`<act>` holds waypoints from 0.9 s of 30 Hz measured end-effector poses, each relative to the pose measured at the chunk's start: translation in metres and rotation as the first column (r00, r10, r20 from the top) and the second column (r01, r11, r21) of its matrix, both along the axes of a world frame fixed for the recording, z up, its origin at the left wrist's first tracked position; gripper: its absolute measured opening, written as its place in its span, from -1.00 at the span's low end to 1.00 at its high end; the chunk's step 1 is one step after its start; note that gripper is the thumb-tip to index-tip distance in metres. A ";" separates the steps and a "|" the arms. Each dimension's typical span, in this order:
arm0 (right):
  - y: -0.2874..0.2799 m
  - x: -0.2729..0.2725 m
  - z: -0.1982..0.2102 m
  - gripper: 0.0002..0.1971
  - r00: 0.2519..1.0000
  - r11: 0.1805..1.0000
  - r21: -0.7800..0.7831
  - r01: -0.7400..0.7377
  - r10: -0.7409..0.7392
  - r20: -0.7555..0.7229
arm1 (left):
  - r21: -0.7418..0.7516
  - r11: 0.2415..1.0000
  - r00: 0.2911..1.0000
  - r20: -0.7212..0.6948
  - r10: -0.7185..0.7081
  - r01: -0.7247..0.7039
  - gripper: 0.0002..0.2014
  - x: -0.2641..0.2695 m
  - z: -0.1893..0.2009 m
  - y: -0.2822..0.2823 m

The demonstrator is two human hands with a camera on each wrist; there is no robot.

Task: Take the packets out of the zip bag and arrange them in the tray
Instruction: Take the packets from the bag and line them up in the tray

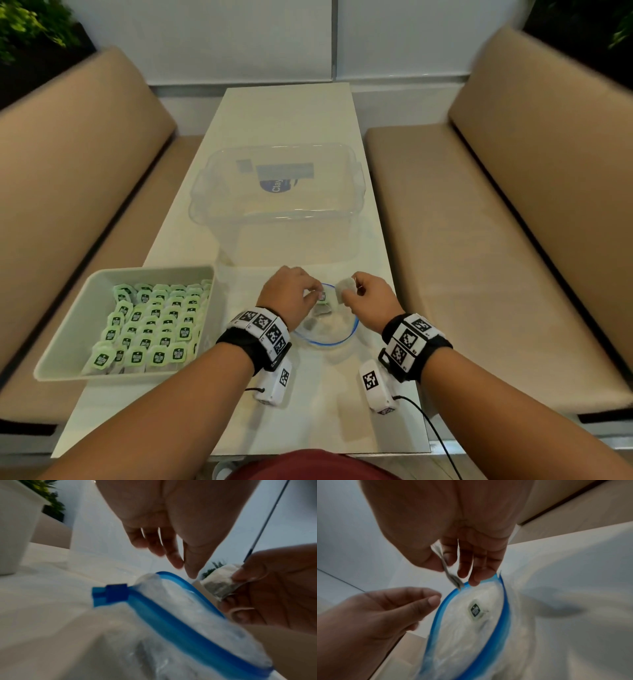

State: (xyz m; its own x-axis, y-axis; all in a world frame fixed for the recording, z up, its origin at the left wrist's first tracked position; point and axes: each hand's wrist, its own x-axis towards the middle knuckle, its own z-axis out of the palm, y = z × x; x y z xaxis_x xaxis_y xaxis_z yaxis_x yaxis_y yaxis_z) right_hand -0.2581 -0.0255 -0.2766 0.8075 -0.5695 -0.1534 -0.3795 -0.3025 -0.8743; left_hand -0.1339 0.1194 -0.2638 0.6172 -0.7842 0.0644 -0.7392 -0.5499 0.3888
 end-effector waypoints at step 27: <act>-0.004 -0.010 0.014 -0.77 0.982 0.903 0.392 0.176 -0.191 0.000 | 0.637 0.769 0.980 0.116 -0.164 0.053 -0.78 -0.004 -0.020 -0.041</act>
State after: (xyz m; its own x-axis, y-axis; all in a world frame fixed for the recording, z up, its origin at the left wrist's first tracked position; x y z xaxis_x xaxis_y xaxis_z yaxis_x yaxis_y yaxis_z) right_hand -0.2681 -0.0291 -0.2624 0.7041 -0.6092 -0.3648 -0.3604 0.1361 -0.9228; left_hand -0.1379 0.0780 -0.2839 0.5507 -0.7437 -0.3790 -0.8285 -0.5423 -0.1398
